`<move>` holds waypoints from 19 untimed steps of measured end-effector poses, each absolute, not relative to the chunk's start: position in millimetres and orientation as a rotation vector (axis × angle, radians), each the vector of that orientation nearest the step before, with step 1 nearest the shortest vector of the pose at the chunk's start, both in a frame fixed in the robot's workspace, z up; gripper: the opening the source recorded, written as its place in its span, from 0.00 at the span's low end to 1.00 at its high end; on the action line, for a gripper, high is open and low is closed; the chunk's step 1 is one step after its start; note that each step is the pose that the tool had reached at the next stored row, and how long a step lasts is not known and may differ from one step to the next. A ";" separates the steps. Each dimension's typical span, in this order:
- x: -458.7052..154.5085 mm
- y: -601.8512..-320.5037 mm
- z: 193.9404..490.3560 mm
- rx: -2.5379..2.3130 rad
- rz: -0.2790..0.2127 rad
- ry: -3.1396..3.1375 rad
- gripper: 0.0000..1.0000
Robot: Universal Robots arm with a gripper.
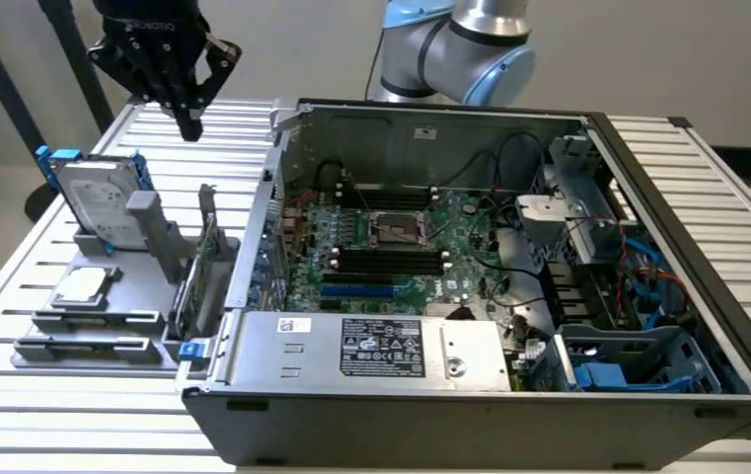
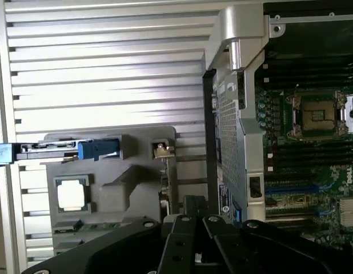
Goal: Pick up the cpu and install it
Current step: 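Reach for the cpu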
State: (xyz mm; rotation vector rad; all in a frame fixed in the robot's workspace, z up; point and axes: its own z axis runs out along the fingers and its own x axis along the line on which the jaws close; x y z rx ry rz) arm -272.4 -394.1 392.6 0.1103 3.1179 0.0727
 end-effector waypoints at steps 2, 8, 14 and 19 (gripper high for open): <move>-281.4 -394.3 392.6 0.110 0.072 3.118 0.11; -308.9 -395.2 392.4 0.110 0.072 3.118 0.11; -336.1 -396.0 392.1 0.110 0.072 3.118 0.11; -358.9 -396.6 391.6 0.110 0.072 3.118 0.11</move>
